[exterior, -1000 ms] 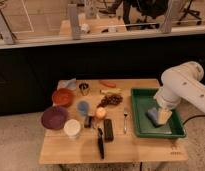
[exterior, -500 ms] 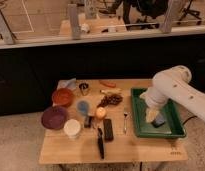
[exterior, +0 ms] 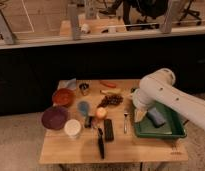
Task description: Place grapes in purple bowl
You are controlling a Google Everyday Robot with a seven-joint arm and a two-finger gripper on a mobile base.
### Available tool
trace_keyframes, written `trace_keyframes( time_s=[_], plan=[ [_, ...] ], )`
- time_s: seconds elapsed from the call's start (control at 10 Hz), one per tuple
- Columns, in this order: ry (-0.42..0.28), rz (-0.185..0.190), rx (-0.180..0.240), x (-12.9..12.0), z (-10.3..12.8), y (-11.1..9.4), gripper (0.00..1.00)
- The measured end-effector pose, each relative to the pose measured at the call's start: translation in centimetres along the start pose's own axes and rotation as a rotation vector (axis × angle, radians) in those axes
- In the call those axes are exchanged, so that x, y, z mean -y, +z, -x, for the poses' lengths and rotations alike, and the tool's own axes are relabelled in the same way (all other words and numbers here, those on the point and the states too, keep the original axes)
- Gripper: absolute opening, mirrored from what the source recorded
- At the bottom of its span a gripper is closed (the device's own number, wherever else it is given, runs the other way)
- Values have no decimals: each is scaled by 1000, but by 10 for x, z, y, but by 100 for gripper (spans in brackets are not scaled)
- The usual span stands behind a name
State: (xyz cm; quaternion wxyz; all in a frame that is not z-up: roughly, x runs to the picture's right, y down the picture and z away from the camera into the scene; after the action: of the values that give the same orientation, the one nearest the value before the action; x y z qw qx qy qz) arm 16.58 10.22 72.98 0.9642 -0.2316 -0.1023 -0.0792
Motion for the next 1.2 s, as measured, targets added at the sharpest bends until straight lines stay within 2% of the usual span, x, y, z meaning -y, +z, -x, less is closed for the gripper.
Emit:
trace_keyframes(
  time_s=[0.5, 0.9, 1.0, 1.1, 1.2],
  plan=[
    [4, -12, -9, 5, 0, 2, 80],
    [-4, -83, -45, 62, -1, 27, 80],
    [-19, -103, -52, 79, 0, 38, 80],
    [-31, -110, -54, 85, 3, 45, 80],
    [-56, -122, -57, 92, 9, 62, 80]
  ],
)
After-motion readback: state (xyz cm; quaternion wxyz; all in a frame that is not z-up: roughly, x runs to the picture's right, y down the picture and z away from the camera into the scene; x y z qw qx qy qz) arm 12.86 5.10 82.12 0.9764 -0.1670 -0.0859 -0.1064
